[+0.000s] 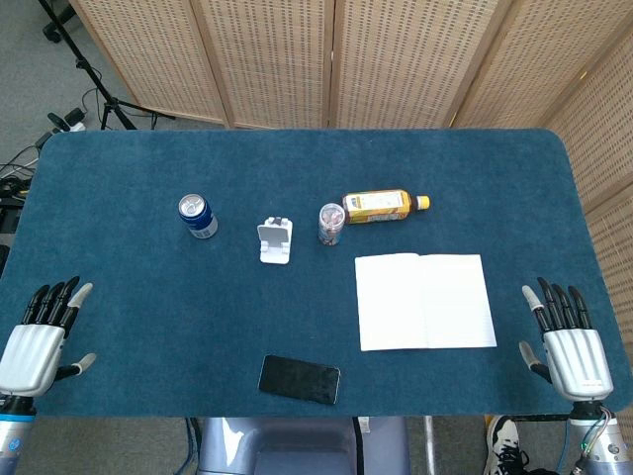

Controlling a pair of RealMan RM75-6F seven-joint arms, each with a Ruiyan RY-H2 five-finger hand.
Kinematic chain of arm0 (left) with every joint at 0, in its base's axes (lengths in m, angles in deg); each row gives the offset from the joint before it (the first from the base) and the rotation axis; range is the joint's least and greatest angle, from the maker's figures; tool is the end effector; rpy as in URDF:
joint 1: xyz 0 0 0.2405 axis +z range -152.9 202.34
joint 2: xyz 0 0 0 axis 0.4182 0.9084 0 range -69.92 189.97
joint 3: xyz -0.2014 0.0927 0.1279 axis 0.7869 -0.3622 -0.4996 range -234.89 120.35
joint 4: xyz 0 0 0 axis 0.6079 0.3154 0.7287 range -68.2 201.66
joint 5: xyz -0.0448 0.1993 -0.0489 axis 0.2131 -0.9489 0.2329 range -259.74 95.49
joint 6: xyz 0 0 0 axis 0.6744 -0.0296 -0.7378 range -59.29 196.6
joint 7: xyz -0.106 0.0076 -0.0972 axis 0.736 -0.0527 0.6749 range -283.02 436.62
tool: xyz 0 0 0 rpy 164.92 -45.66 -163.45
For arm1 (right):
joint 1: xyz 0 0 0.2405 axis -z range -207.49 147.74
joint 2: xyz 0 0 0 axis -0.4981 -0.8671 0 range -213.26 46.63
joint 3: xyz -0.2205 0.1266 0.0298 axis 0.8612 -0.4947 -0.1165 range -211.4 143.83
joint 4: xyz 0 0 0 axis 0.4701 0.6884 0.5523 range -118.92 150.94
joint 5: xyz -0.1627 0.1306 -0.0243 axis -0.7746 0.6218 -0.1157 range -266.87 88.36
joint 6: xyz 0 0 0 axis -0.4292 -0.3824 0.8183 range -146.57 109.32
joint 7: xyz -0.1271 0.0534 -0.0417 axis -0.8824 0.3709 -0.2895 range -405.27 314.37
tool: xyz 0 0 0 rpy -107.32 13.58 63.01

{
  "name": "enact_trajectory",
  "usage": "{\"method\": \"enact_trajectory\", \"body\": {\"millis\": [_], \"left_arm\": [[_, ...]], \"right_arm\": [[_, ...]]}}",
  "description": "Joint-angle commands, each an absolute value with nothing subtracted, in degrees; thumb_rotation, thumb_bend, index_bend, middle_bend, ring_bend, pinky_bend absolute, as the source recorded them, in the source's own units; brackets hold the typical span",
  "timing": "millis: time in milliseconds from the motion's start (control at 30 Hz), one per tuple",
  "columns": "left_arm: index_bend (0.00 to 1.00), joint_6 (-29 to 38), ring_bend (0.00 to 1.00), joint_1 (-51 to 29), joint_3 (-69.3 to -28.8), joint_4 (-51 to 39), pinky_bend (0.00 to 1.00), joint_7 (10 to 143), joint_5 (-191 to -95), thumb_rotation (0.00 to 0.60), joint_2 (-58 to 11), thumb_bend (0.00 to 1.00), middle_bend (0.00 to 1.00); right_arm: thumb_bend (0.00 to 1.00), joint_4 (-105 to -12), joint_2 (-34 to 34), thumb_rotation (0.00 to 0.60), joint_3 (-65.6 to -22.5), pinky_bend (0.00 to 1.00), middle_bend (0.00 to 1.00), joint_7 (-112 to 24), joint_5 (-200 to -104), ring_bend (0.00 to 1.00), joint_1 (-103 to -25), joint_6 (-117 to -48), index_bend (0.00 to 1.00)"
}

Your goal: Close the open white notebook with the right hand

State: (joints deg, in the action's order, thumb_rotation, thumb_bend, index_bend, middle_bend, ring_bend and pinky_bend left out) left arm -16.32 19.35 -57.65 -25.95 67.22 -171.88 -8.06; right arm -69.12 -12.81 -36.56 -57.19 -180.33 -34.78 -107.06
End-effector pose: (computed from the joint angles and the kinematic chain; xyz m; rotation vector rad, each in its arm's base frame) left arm -0.2971 0.1705 0.1251 -1.5145 -0.8356 -0.8450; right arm -0.3104 -0.1814 0.1367 1.4799 -0.6538 0.8197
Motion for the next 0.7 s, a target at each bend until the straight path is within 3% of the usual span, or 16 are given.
{"method": "enact_trajectory", "body": {"millis": [33, 700], "left_arm": [[0.0, -16.31, 0.0, 19.35, -57.63, -25.93, 0.0, 67.25, -171.84, 0.6, -8.05, 0.0, 0.0], [0.0, -16.99, 0.0, 19.53, -57.7, -26.15, 0.0, 68.02, -172.51, 0.6, -7.56, 0.0, 0.0]], "right_arm": [[0.36, -69.1, -12.78, 0.6, -36.55, 0.0, 0.0, -57.23, -180.32, 0.0, -34.78, -107.0, 0.0], [0.36, -69.87, -12.72, 0.6, -36.52, 0.0, 0.0, -58.18, -180.11, 0.0, -34.98, -106.38, 0.0]]}}
